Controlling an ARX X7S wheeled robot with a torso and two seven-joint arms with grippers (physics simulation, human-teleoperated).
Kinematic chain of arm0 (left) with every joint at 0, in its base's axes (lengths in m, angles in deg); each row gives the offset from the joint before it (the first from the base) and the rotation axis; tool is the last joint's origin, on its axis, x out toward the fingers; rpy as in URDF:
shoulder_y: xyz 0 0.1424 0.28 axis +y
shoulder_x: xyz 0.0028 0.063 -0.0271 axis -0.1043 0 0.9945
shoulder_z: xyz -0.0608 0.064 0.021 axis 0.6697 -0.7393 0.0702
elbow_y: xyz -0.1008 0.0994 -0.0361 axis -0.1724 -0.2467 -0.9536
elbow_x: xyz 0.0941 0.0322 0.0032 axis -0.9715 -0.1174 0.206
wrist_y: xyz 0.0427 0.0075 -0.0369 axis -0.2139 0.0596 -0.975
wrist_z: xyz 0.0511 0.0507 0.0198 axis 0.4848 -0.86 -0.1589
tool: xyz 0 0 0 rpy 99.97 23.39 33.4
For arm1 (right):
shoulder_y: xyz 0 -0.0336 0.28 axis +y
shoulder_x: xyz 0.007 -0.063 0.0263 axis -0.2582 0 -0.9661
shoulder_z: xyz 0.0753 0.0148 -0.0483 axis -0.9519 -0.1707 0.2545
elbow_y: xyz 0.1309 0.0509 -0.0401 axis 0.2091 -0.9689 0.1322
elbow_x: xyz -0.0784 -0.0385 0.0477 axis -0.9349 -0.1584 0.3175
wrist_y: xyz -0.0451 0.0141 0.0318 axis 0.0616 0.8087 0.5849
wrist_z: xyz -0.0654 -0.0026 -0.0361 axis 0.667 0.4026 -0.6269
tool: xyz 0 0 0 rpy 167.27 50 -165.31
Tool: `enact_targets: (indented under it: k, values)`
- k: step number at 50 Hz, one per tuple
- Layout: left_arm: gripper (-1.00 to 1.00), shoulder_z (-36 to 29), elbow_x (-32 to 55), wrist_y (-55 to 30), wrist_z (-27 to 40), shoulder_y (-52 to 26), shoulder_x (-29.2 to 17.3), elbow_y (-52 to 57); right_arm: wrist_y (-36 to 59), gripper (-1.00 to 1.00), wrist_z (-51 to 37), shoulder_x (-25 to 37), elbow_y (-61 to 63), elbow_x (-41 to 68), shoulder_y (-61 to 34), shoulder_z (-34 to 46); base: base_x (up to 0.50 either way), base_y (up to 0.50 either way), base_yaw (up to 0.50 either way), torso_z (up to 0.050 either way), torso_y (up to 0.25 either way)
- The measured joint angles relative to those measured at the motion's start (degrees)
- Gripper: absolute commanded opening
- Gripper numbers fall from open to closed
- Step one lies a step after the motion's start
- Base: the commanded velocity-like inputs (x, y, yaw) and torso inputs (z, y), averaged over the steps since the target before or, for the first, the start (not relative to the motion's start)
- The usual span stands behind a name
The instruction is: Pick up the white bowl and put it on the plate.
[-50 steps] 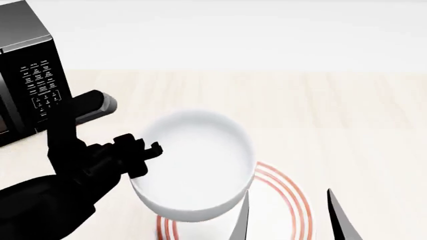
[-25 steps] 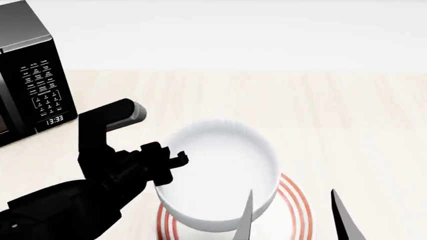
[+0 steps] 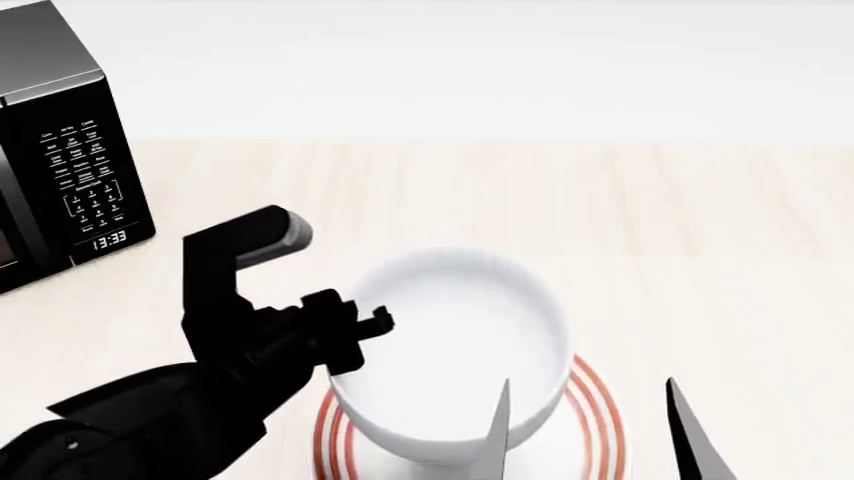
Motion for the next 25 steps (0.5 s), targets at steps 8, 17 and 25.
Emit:
enact_targets:
  k: [8,17,25]
  values:
    - [-1.0,-0.3,-0.2,0.1,-1.3,-0.1,1.2,-2.0,-0.1,1.0,-0.1,0.1,-0.1,0.1,0.0,0.0,0.0,0.0,0.0,0.0,0.0]
    - [-1.0,-0.6,-0.3,0.3,-2.4,-0.2,2.2,-3.5,-0.1,1.0,-0.2,0.2,-0.1,0.3,-0.1,-0.1,0.0,0.0,0.0,0.0,0.001]
    - [-1.0,-0.8,-0.5,0.5,-3.0,-0.2,2.8,-4.5,-0.3,1.0,-0.3,0.3,-0.1,0.4,0.0,-0.1,0.0,0.0,0.0,0.0,0.0]
